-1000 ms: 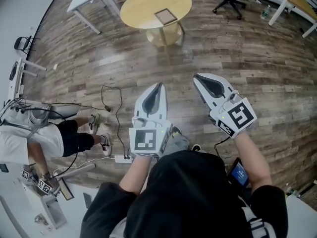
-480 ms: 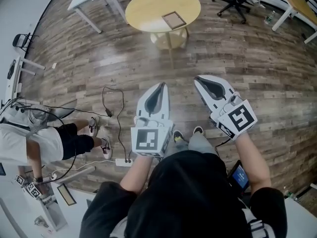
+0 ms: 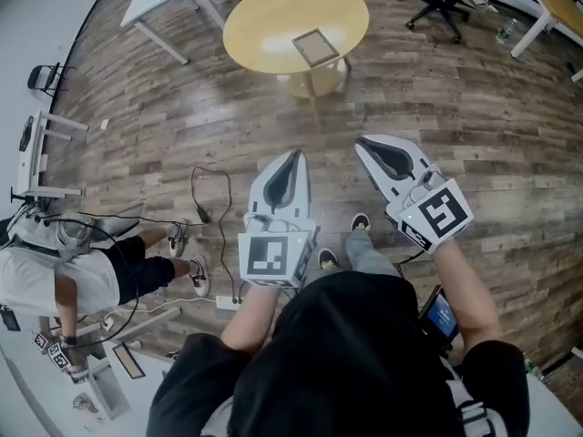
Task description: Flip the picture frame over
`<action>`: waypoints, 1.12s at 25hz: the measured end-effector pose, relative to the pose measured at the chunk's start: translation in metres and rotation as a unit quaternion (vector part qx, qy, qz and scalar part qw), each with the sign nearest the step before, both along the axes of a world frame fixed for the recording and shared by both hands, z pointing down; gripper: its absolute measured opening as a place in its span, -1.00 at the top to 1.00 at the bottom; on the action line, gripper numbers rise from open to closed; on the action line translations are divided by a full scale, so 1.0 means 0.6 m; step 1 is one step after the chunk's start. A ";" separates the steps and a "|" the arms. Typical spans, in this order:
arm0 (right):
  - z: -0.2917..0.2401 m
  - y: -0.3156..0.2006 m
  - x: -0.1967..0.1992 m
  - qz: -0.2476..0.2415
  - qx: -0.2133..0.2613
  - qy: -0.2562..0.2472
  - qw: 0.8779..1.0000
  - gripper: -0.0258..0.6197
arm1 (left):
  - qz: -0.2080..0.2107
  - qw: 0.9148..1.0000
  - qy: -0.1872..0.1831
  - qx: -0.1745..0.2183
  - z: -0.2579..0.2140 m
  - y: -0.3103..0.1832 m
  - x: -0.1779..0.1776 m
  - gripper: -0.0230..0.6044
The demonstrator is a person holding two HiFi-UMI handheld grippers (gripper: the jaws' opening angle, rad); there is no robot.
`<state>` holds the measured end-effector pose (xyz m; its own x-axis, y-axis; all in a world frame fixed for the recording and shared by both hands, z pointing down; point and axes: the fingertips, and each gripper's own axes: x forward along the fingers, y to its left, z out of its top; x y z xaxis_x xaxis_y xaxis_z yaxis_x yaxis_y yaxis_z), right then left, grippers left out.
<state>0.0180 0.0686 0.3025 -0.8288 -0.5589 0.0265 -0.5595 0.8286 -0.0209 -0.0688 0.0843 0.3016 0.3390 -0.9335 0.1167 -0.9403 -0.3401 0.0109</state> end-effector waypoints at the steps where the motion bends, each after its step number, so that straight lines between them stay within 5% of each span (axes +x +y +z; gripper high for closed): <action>1: 0.002 -0.019 0.010 0.000 0.000 -0.003 1.000 0.86 | -0.002 1.000 -0.003 0.000 0.002 -0.018 0.009 0.85; 14: 0.022 -0.187 0.086 -0.011 -0.021 -0.033 0.999 0.86 | -0.012 0.999 -0.020 -0.030 0.023 -0.173 0.088 0.85; 28: 0.048 -0.344 0.010 0.004 -0.028 -0.002 1.000 0.86 | 0.005 1.000 -0.009 -0.027 0.042 -0.341 0.014 0.85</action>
